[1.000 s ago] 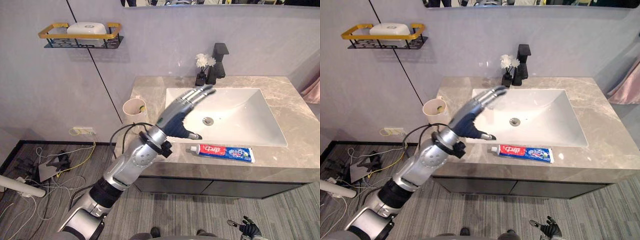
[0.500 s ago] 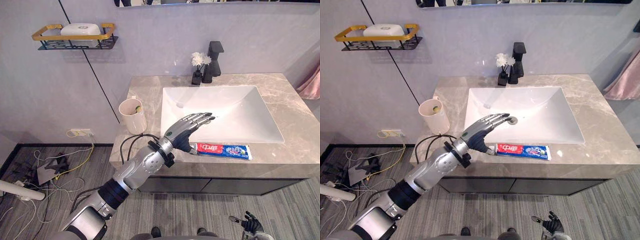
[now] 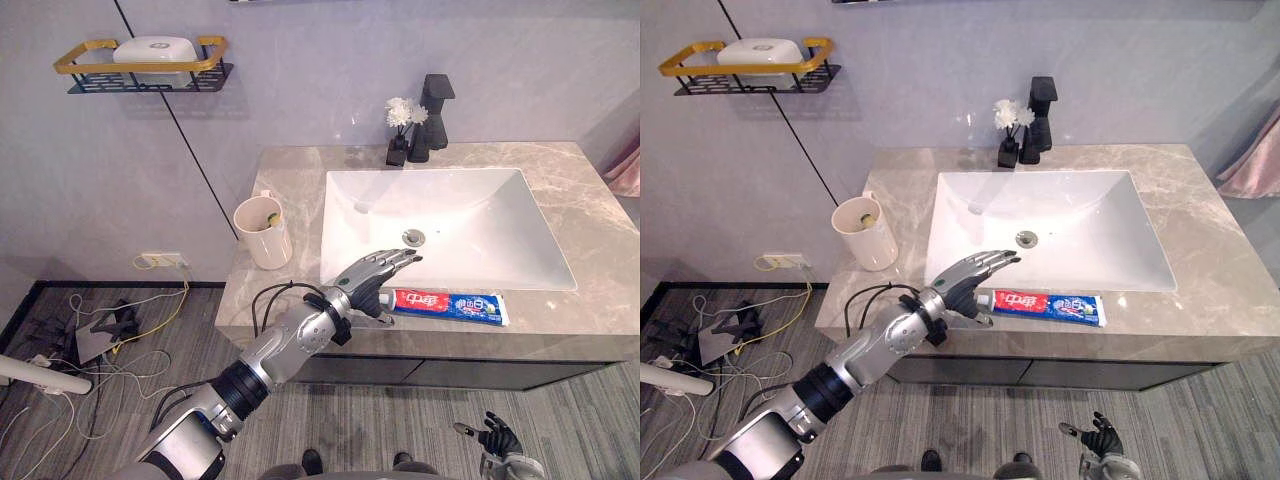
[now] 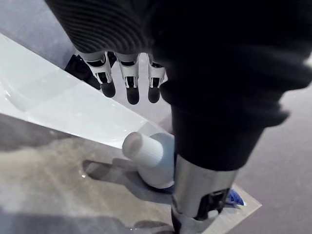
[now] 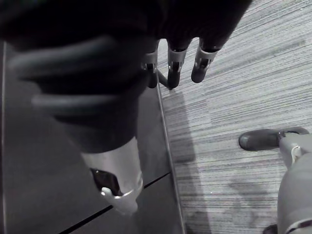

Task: Organize washtable

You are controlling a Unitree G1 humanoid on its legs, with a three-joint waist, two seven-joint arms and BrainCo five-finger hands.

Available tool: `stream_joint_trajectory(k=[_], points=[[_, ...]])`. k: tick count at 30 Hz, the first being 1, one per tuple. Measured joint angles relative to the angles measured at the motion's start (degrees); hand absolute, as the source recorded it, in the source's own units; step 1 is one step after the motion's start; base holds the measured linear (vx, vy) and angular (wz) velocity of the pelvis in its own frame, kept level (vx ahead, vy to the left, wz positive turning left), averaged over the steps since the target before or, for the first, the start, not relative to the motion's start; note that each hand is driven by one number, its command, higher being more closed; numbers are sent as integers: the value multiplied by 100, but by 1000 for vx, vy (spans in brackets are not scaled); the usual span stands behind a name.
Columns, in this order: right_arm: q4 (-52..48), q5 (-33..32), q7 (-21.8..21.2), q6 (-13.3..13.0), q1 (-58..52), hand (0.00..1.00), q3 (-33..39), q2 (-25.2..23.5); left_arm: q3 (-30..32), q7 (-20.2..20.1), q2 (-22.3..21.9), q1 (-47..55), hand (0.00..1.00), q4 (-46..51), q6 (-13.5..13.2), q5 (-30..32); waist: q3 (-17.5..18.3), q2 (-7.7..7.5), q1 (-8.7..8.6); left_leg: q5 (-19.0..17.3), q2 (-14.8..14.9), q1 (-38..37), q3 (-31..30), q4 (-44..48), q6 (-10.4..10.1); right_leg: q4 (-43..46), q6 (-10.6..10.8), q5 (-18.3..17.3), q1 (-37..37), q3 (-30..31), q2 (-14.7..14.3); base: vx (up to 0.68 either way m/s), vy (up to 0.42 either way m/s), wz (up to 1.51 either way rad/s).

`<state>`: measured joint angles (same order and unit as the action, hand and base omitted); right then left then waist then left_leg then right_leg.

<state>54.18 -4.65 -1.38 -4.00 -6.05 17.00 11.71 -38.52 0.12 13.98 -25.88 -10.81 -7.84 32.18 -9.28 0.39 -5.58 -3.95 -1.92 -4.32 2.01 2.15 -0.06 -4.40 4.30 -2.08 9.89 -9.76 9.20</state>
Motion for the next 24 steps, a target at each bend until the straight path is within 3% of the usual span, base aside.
stream_joint_trajectory(k=[11,24], points=[[2,-2,4,1,25,0,-1,-6,4,127,-193,-106,0,-102,60,16,-91,78,-7,-1,9,-4,7,-12,-1,13,1,0,-7,-51,-4,-8,-11,0],[15,-55,7,4,173,0,-31,-12,47,191,-270,-206,0,-372,250,460,-215,134,-10,4,59,-6,-4,-11,-7,34,6,2,-8,-84,-12,-8,-9,0]])
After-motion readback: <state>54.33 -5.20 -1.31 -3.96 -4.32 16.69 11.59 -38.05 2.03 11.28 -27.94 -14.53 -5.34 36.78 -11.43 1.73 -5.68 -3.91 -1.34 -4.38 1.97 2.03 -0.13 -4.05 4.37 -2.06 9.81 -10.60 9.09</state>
